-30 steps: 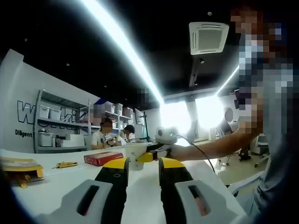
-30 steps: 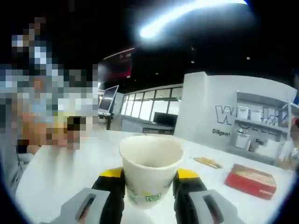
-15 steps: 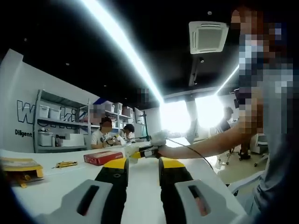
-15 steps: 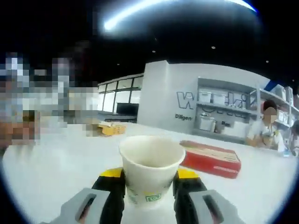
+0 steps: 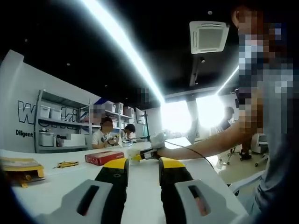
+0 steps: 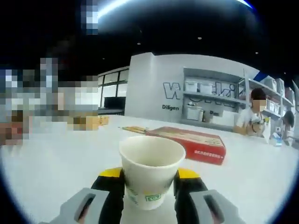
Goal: Tear open the coffee pouch, take out the coffee, and pour the coffee from the pouch into the cup
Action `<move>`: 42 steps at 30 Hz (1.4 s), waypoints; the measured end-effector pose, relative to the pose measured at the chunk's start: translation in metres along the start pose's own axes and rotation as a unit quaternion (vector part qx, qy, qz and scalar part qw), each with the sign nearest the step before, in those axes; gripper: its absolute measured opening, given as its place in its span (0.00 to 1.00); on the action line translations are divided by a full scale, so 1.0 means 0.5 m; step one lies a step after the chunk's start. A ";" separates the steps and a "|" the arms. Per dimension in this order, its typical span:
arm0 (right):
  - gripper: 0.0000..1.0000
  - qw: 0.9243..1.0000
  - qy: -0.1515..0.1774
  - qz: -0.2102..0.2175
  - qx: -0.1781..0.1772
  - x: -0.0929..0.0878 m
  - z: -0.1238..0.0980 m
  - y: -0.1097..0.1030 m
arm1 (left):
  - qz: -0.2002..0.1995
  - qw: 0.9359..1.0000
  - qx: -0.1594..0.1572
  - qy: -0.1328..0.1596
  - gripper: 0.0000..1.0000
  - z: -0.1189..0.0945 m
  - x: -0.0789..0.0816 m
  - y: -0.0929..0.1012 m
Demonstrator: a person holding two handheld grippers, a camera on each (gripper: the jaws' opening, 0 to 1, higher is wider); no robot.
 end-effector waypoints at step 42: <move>0.68 0.987 0.153 -0.039 -0.008 0.096 -0.266 -0.365 | -0.024 0.974 0.214 -0.066 0.65 -0.148 0.100 -0.012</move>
Point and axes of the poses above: the point that each gripper's makers call its tool centre point, and the gripper's own axes: z roughly forward along the fingers, y roughly to its right, x roughly out of its top, the point moved 9 cm from there along -z, roughly backward along the fingers, and after that the axes turned 11 degrees about z, right-handed, at the moved point
